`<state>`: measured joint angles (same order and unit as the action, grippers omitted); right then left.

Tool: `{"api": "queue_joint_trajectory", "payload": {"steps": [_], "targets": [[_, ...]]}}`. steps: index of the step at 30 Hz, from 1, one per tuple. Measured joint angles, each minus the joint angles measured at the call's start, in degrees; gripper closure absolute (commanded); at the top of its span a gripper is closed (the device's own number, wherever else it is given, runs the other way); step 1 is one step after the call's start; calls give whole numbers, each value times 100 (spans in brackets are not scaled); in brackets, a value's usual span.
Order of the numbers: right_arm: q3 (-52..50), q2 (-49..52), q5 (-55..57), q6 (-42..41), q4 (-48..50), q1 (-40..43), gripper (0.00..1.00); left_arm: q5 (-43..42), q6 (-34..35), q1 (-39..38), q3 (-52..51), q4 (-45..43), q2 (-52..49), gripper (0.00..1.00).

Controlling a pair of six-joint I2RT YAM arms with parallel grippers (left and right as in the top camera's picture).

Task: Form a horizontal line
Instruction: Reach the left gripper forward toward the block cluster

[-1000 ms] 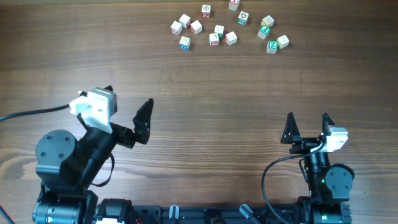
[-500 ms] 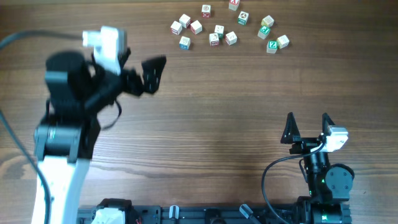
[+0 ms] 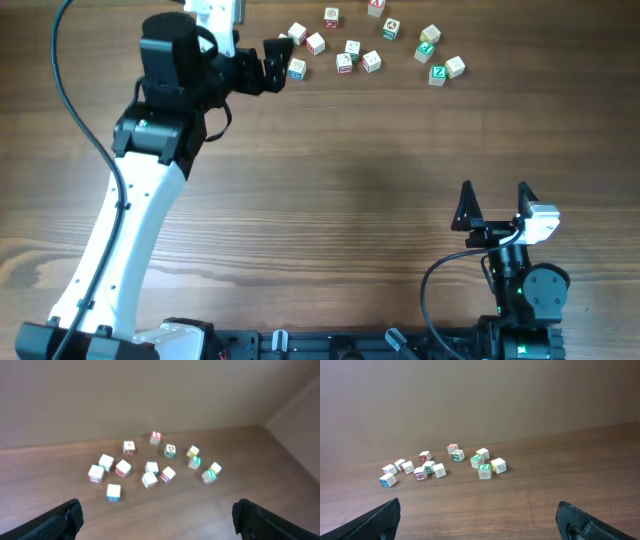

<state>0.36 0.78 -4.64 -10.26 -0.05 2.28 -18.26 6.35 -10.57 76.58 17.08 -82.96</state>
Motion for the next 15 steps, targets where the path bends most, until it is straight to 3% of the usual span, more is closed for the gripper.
{"api": "queue_joint_trajectory", "payload": {"steps": [4, 15], "targets": [[0, 0, 0, 0, 0, 0, 0, 157, 59, 0, 11, -538, -20, 0], [-2, 0, 0, 0, 0, 0, 0, 660, 153, 0, 17, -599, -553, 0]]}}
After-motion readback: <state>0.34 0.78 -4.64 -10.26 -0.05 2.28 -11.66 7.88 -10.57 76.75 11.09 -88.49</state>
